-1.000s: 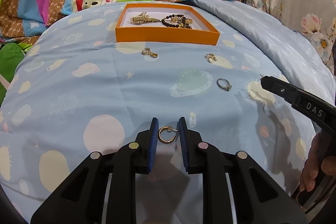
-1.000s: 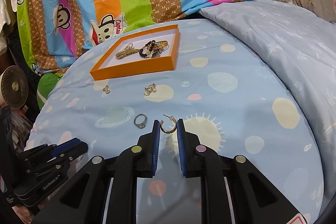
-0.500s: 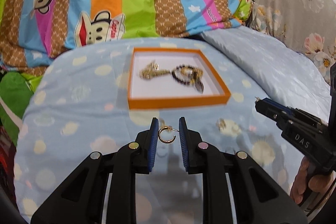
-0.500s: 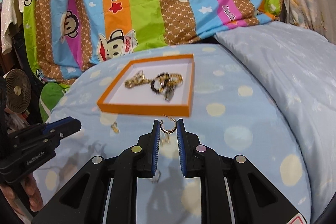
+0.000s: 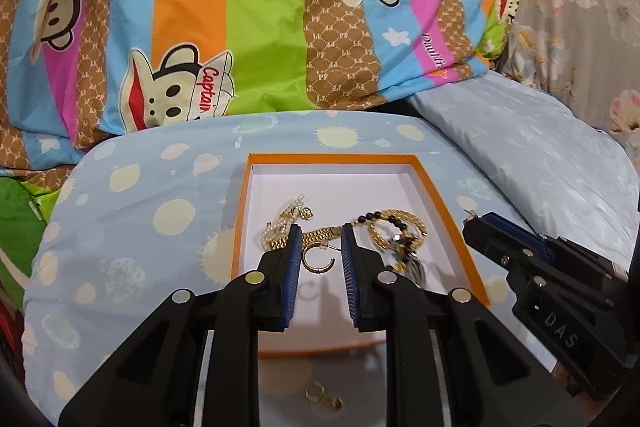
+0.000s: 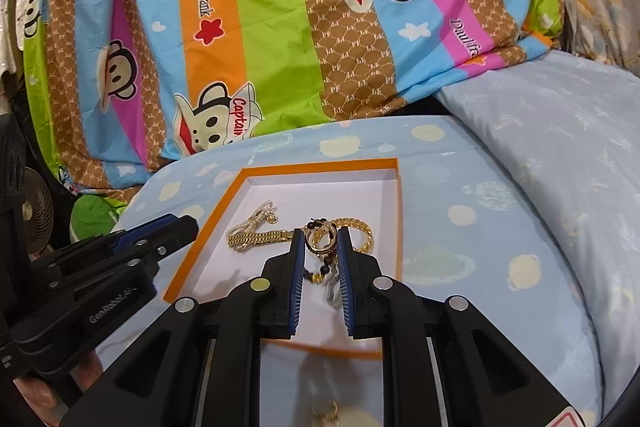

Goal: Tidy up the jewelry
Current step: 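Carry the hoop earring into the orange box and open the left gripper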

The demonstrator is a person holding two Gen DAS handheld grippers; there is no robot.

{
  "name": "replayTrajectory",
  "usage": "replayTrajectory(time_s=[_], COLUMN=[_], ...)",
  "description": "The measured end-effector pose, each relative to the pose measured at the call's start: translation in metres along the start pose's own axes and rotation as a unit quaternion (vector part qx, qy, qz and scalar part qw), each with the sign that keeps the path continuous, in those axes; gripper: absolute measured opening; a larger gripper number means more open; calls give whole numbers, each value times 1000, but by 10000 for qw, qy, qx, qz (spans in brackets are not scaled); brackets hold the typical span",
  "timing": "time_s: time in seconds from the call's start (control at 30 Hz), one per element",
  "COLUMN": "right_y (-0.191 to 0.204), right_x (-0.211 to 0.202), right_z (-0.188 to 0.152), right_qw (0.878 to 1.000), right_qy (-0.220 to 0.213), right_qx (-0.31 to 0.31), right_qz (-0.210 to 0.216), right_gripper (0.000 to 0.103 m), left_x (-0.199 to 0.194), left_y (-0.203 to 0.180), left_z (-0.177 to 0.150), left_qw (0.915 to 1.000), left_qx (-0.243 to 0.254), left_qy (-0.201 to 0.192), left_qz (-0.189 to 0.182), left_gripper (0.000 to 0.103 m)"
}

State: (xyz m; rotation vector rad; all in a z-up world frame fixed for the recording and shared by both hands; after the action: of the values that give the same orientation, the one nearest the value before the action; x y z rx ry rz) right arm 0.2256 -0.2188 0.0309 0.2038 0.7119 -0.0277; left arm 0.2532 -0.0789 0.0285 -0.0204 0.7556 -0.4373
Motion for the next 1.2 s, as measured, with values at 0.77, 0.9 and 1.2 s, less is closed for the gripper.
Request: replayTrajectory(time_s=[0.77, 0.9, 1.2], right_y=[7, 8, 8], right_x=[69, 70, 70], right_z=[-9, -10, -10], right_qw=[9992, 9992, 9992], right_qy=[366, 368, 372], right_qx=[-148, -147, -146], right_qz=[-96, -92, -92], right_gripper=[15, 15, 16], left_x=[69, 71, 77], left_y=[19, 20, 23], left_z=[-6, -6, -11], left_qw=[9994, 9994, 9989], left_qx=[-65, -60, -36], left_qy=[232, 229, 297], left_qz=[235, 256, 349], left_gripper=[19, 19, 20])
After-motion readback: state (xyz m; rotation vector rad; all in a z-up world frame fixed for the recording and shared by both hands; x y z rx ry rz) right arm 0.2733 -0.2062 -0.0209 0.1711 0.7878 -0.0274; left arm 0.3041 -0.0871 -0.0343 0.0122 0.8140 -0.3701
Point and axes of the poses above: each gripper's, at about its wrist camera, not at the fingertips, and x roughly the way its jaws point, y to its left, z to its top, the point moved 5 cm from there along x, roughly the way its jaws point, and after that the axes turned 6 degrees about -z, right-handed, at the moved point
